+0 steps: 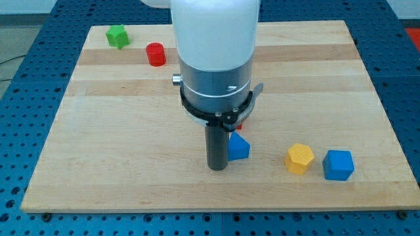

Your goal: Slide the yellow hexagon diagonally left to the blue cube

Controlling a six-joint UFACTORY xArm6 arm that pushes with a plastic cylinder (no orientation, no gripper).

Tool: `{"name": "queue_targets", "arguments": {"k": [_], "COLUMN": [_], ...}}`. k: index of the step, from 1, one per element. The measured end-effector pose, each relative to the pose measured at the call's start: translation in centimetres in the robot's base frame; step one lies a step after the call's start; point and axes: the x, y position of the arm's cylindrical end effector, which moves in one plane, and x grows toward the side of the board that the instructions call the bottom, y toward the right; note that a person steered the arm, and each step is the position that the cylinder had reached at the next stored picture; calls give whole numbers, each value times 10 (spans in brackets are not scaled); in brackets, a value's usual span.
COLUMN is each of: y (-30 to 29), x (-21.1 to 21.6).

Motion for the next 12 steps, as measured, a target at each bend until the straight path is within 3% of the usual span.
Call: {"name": "queue_targets", "arguments": {"k": [2,3,6,8,10,12], "y": [52,39,31,5,31,90], "x": [-19,7,12,58,17,5]}}
